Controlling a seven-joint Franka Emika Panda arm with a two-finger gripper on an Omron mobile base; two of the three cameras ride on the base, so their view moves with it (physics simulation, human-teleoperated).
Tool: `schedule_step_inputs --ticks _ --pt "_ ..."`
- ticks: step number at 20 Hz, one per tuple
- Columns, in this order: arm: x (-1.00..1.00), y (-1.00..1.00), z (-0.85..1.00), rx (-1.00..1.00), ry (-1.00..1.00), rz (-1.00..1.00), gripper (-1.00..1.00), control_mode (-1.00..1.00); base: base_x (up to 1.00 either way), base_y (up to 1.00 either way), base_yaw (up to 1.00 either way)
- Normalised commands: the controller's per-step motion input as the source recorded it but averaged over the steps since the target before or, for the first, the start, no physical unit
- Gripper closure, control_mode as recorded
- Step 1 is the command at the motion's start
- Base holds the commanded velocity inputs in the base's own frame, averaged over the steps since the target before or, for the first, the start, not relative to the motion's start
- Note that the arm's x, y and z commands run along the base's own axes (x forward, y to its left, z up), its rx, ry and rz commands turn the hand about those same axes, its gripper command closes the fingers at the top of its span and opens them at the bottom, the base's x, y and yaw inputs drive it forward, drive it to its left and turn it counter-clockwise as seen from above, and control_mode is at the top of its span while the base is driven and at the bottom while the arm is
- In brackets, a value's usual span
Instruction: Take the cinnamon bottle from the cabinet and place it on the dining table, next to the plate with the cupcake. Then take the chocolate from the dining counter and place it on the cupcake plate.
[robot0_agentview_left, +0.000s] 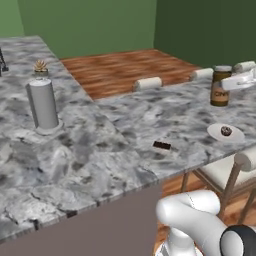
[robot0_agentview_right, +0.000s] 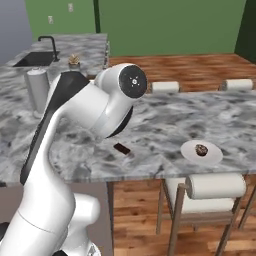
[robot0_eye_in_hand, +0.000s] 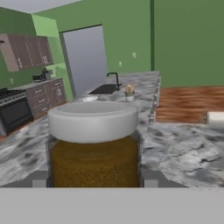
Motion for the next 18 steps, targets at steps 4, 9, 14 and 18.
schedule_step_inputs --ticks 4,9,14,18 --pt "0.00 0.00 0.00 0.00 0.00 0.00 1.00 1.00 0.65 -0.40 0.22" --pt "0.00 0.00 0.00 0.00 0.00 0.00 1.00 1.00 0.79 -0.11 0.12" --pt "0.00 0.00 0.00 0.00 0.00 0.00 1.00 1.00 0.58 -0.25 0.06" --pt "0.00 0.00 0.00 0.00 0.00 0.00 1.00 1.00 0.08 -0.78 0.00"
